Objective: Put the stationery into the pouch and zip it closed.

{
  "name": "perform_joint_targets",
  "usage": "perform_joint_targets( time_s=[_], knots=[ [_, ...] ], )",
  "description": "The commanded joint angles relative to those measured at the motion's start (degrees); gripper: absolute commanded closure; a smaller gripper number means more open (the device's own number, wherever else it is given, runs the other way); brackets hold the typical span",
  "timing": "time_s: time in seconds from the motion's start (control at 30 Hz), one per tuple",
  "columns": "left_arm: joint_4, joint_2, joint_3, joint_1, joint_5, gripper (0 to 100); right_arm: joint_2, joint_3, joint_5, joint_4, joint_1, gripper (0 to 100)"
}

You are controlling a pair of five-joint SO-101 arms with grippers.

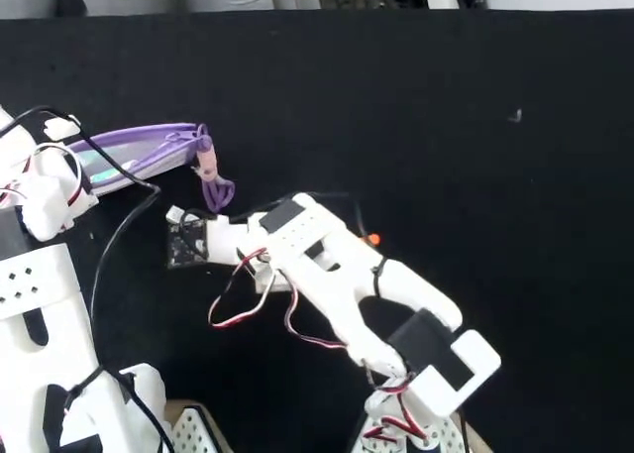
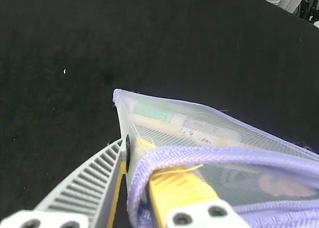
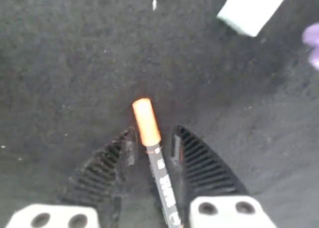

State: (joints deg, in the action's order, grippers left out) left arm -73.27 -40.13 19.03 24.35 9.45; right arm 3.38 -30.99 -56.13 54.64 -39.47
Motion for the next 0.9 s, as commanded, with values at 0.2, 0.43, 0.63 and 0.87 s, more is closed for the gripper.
perform_joint_targets(
  time_s=[0.2, 0.43, 0.63, 0.87],
  knots=[
    [1.4, -1.0, -1.2, 0.7, -0.2, 97, -0.2, -4.4, -0.4, -9.1, -0.4, 88.4],
    [1.3, -1.0, -1.1, 0.8, -0.2, 97, 1.0, -4.4, -1.9, -6.6, 0.2, 89.0],
    [-0.2, -1.0, -2.0, 0.8, -0.3, 97, 2.3, -2.2, -2.6, -4.0, 0.3, 97.6],
    [-0.1, -1.0, -2.5, 0.4, -0.1, 97, -2.6, 1.9, -2.5, 0.1, 6.6, 98.8]
  ],
)
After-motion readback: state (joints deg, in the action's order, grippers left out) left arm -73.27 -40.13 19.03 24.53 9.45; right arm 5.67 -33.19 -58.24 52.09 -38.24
